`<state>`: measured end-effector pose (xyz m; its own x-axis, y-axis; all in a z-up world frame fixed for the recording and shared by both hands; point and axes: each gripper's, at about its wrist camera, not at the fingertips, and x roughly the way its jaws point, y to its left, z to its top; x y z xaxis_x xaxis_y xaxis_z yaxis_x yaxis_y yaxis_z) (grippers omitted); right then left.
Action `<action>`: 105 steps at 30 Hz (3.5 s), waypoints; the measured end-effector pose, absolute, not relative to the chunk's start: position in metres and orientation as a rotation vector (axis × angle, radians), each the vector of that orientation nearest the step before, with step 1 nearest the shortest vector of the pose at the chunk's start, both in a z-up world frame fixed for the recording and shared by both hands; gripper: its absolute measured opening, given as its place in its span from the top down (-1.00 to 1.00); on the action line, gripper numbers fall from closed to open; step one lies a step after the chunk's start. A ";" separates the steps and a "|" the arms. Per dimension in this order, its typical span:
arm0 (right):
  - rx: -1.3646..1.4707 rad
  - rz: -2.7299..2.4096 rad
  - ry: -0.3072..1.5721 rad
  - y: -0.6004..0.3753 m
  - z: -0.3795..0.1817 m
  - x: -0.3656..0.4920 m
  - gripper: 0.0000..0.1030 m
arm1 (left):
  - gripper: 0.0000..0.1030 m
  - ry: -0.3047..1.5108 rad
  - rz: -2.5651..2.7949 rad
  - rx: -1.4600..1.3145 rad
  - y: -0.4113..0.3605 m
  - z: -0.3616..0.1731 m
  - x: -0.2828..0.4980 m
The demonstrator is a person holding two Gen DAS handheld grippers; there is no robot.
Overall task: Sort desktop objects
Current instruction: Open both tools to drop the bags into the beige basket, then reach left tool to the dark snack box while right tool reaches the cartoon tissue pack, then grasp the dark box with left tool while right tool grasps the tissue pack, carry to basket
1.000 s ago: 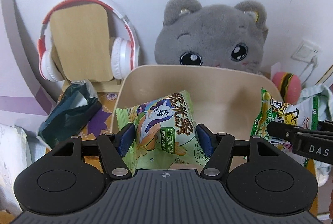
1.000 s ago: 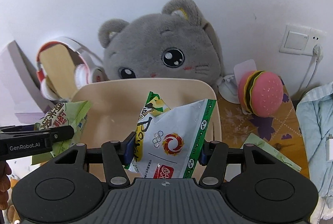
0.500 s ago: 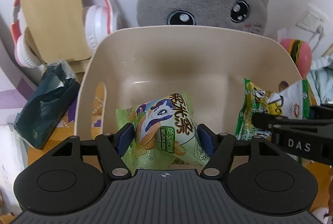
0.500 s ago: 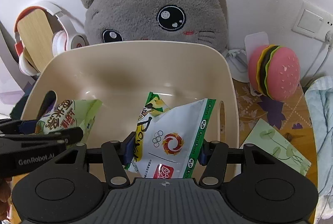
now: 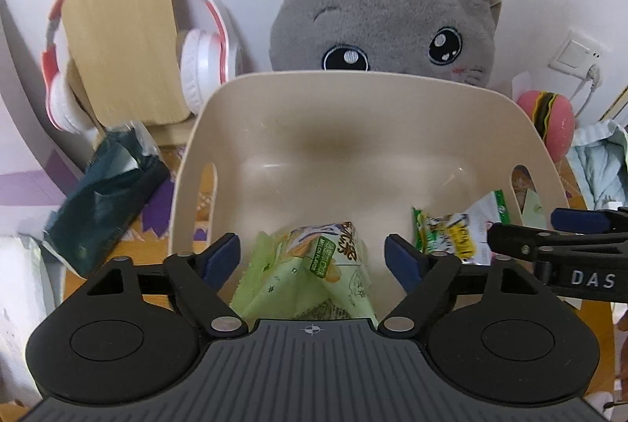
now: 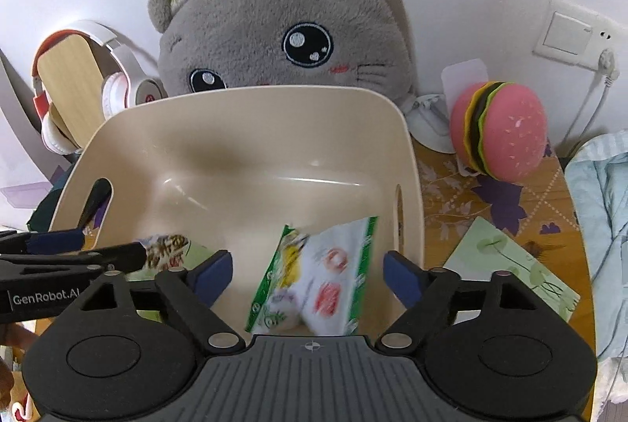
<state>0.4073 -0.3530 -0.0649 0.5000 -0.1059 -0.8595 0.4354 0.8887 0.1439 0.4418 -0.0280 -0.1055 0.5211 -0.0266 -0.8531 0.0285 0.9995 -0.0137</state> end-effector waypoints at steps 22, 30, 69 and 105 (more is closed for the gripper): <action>0.280 -0.404 0.939 -0.349 -0.033 0.292 -1.00 | -0.84 0.974 -0.105 -0.010 -0.009 -0.073 0.358; 0.265 -0.429 1.001 -0.350 -0.055 0.259 -1.00 | -0.84 1.007 -0.117 0.026 -0.004 -0.082 0.319; -0.135 -0.086 1.196 -0.306 -0.158 0.282 -0.78 | -0.84 1.293 -0.042 0.050 0.016 -0.196 0.251; 0.007 -0.034 1.104 -0.293 -0.120 0.265 0.15 | 0.55 1.257 -0.048 0.019 0.023 -0.170 0.244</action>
